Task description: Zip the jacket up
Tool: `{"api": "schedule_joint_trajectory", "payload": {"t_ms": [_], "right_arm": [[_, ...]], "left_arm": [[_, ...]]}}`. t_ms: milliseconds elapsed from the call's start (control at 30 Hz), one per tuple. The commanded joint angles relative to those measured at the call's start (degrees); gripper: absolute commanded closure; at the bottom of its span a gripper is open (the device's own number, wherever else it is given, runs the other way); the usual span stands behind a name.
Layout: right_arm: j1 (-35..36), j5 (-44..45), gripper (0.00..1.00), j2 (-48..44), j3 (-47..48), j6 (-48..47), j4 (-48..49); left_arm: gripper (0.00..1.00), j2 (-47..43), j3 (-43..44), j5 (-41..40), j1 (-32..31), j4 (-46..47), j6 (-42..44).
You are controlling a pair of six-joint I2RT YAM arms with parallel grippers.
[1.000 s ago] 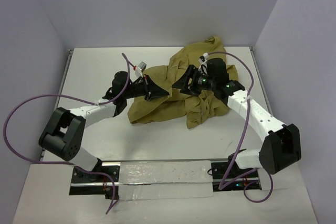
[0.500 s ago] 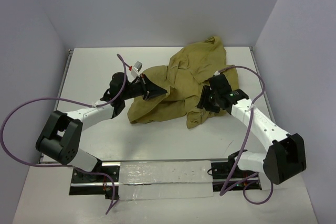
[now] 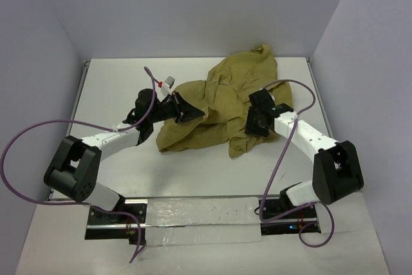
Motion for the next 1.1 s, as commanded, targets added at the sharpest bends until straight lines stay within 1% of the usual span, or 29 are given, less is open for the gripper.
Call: {"api": "schedule_joint_trajectory", "payload": {"t_ms": [0, 33, 200, 267, 433, 600, 700, 767, 800, 867, 900, 1067], "right_arm": [[-1.33, -2.4, 0.52, -2.75, -0.21, 0.0, 4.87], [-1.54, -2.88, 0.52, -3.05, -1.09, 0.3, 5.23], [-4.85, -10.79, 0.51, -6.14, -5.78, 1.35, 10.4], [-5.29, -11.47, 0.5, -5.93, -6.35, 1.26, 11.28], [-5.54, -13.27, 0.41, -4.94, -7.12, 0.83, 14.01], [-5.56, -16.21, 0.41, -4.86, -7.66, 0.59, 16.1], [-5.56, -16.42, 0.39, -4.92, -8.21, 0.56, 16.42], [-5.65, -16.16, 0.37, -4.78, -8.96, 0.56, 16.3], [-5.65, -15.77, 0.35, -4.8, -9.25, 0.58, 16.29], [-5.65, -14.65, 0.28, -5.04, -10.04, 0.82, 16.22], [-5.58, -13.96, 0.27, -5.23, -10.36, 1.13, 16.21], [-5.56, -13.32, 0.24, -6.64, -11.56, 1.87, 16.75]], "left_arm": [[1.0, -1.84, 2.64, -0.8, 0.25, -0.53, 1.4], [1.0, -1.83, 2.57, -0.77, 0.24, -0.55, 1.4], [1.0, -1.67, 2.57, -0.49, 0.21, -0.75, 1.62], [1.0, -1.67, 2.7, -0.45, 0.17, -0.92, 1.71], [1.0, -1.67, 2.84, -0.45, 0.08, -0.97, 1.84], [1.0, -1.67, 2.84, -0.36, 0.17, -0.97, 1.84], [1.0, -1.69, 2.78, -0.42, 0.17, -1.0, 1.84], [1.0, -1.84, 2.77, -0.45, 0.08, -1.06, 1.84], [1.0, -1.83, 2.85, -0.43, 0.07, -1.07, 1.84], [1.0, -1.67, 3.01, -0.28, -0.01, -1.15, 1.84], [1.0, -1.67, 3.14, -0.27, -0.01, -1.27, 1.9], [1.0, -1.23, 4.09, -0.02, -0.36, -2.3, 2.46]]}}
